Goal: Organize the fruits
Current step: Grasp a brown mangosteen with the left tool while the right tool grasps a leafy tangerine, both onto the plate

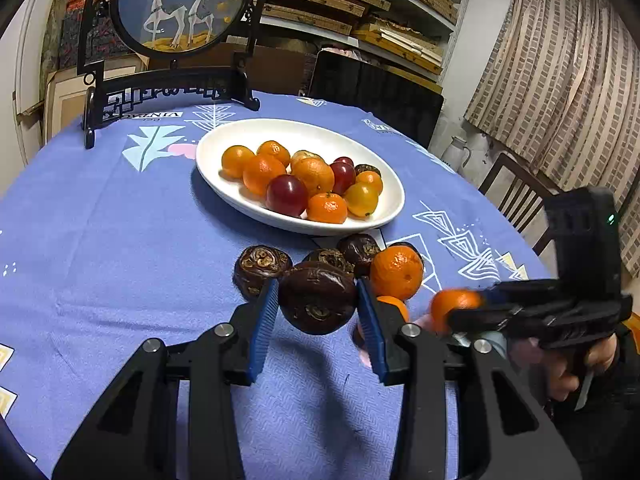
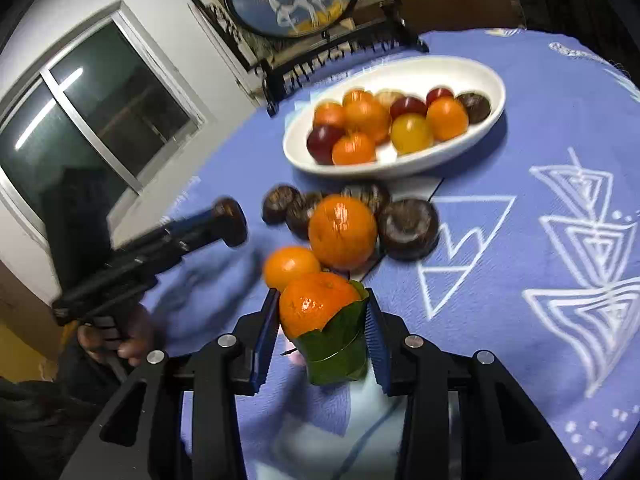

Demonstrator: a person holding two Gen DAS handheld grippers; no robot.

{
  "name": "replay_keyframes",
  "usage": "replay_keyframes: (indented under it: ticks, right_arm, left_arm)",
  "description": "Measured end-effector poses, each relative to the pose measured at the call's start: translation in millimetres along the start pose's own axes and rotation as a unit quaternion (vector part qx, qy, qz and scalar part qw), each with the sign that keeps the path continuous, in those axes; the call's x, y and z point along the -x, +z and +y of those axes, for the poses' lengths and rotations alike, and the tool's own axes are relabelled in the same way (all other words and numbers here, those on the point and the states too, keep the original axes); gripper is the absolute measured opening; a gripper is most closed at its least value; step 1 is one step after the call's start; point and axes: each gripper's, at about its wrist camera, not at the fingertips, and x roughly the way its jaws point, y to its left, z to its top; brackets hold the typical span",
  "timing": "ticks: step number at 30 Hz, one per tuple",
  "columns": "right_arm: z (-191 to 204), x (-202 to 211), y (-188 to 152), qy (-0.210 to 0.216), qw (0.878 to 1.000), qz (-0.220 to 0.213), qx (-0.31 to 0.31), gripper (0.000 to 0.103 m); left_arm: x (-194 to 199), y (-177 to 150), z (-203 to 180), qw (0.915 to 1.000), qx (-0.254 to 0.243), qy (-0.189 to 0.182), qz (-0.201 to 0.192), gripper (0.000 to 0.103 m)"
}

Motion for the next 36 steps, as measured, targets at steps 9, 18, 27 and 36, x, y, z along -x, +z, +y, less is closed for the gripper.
replay_keyframes:
  ticks: [9,18,27,36]
  right_arm:
    - [-17,51,75,0.009,0.997,-0.073,-0.018,0.041]
    - [-67,-17,172,-0.028,0.992,-0.084,-0.086,0.042]
    - [-100,-39,191,-0.034,0.988,-0.099,-0.110,0.047]
    - [-76,12,126,-0.041,0.988,-0.133,-0.074,0.054]
  left_arm:
    - [-7,60,-19,0.9986,-0.049,0.020,-0.010,0.039]
    - [-110,148,-10,0.9982,-0.047,0.025,0.028,0.039]
    - [-139,170,-1,0.9986,-0.035,0.028,0.029,0.071]
    - [-57,90,-13,0.9944,-0.096,0.035,0.029,0.071]
